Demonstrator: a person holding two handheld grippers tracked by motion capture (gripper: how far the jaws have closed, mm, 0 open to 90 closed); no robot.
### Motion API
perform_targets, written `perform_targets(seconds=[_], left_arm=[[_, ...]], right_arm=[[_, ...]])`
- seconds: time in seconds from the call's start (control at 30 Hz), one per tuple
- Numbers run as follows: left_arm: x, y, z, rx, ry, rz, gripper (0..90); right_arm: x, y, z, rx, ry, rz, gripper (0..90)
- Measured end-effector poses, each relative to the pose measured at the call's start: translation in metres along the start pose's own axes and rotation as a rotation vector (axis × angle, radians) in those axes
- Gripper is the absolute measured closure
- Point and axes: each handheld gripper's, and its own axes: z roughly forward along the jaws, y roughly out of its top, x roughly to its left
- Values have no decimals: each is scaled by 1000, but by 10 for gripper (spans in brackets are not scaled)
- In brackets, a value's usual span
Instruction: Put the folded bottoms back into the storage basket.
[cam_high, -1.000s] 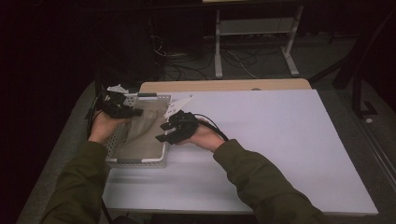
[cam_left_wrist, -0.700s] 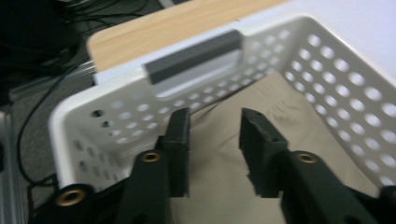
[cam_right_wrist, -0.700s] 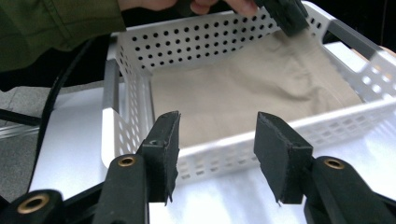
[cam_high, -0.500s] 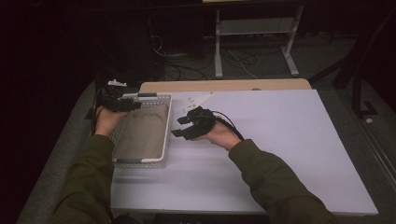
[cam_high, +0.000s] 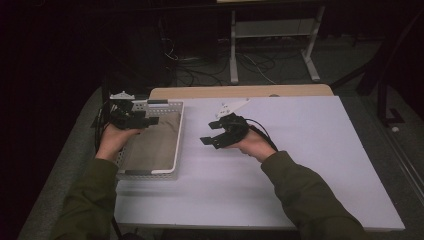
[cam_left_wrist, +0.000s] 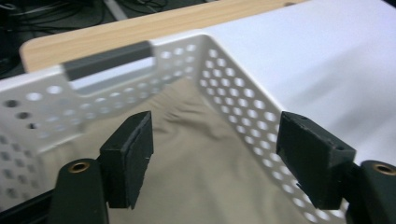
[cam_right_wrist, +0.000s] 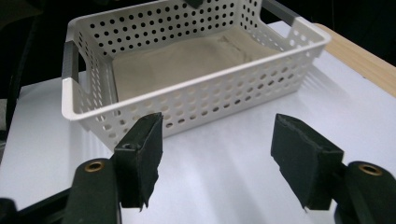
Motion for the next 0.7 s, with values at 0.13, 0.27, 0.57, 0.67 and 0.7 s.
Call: perform_targets(seconds=[0.13,0.27,0.57,0.67,0.7], left_arm=[[-15,-4,-2,-8,-35,21,236],[-29,-6,-4,-21,-62,32,200],[-60,-11,-3,-42,-114,64,130],[-72,-13,-1,-45,-132,75,108],[-74,-14,-1,-44,-137,79,100]], right_arm=[[-5,-9,-11,-6,-14,11,304],[-12,-19,-25,-16,-30,28,280],[-22,-47,-52,-32,-74,78,199],[-24,-54,-60,-22,-83,86,169],[-24,-58,-63,-18,-91,85,151]])
